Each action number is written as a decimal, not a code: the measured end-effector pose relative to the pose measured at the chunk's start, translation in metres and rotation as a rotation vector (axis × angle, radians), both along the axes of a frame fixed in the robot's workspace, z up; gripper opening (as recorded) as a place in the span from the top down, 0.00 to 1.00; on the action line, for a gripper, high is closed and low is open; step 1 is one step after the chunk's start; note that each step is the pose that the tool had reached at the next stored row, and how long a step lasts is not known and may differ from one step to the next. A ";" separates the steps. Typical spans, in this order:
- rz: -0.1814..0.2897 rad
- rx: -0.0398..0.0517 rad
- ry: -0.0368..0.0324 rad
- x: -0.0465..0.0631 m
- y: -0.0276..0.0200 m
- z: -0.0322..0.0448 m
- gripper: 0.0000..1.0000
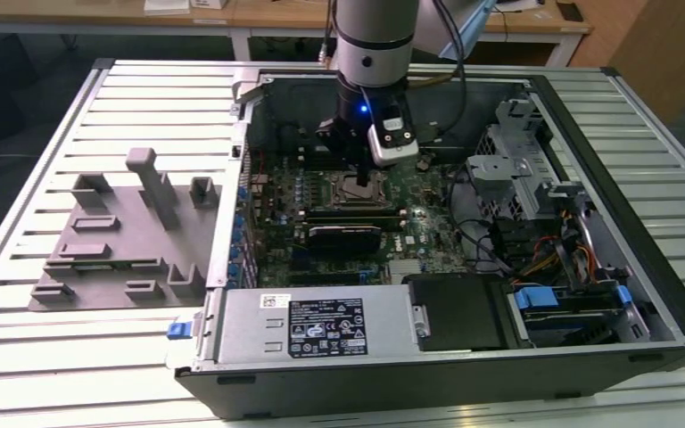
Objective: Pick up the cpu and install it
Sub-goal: 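Install the second cpu locking lever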
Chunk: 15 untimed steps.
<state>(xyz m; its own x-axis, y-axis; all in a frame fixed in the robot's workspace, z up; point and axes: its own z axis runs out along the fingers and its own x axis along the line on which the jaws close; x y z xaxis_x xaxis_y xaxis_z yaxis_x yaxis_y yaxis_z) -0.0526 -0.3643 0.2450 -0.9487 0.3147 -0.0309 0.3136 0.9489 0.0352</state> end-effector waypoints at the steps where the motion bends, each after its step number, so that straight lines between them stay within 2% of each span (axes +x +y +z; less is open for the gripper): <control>1: 0.000 0.0000 0.0000 0.000 -0.0008 0.0000 0.89; 7: 0.004 0.0000 0.0000 0.000 -0.0053 -0.0005 0.89; 15: 0.069 0.0000 0.0000 -0.001 -0.0067 -0.0022 0.89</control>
<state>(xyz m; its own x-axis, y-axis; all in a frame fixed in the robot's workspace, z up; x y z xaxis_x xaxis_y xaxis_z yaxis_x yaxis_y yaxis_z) -0.0536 -0.3710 0.2428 -0.9681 0.2485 -0.0309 0.2474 0.9683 0.0352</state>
